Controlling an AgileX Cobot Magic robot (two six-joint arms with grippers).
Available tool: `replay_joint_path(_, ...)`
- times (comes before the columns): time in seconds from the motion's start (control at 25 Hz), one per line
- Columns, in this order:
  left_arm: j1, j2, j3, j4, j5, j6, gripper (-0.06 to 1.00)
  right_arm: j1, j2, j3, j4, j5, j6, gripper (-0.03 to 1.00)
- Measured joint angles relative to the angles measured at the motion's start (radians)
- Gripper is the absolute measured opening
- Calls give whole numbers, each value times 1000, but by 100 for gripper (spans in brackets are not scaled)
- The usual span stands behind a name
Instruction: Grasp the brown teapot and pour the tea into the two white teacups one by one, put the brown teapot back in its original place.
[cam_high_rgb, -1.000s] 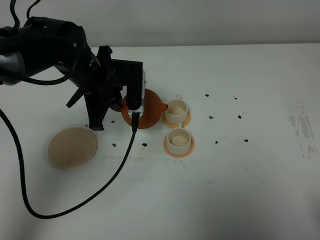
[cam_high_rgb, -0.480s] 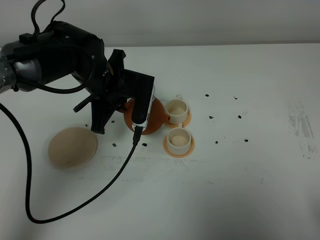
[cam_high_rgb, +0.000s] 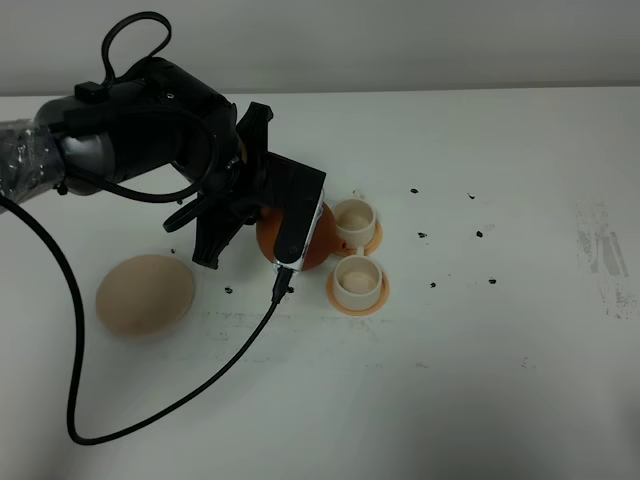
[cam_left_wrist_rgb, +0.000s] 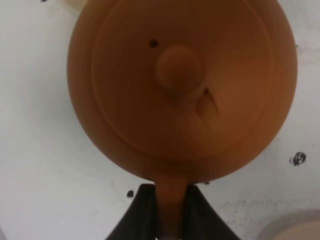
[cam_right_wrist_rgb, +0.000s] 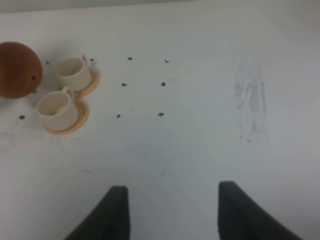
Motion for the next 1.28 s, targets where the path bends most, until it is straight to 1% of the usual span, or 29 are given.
replay_joint_path(0.28,-22,23,0,34,-23,-3,13,0,0,0,0,0,0,43)
replay_joint_path(0.44,-29,23,-1,85,-38,-27,13,0,0,0,0,0,0,43)
replay_joint_path(0.68,-53,23,-1,158,-49,-37,13,0,0,0,0,0,0,43)
replay_joint_path(1.08,-78,23,-1,242,-66,-37,13,0,0,0,0,0,0,43)
replay_joint_path(1.28,-86,23,-1,265,-71,-37,13,0,0,0,0,0,0,43)
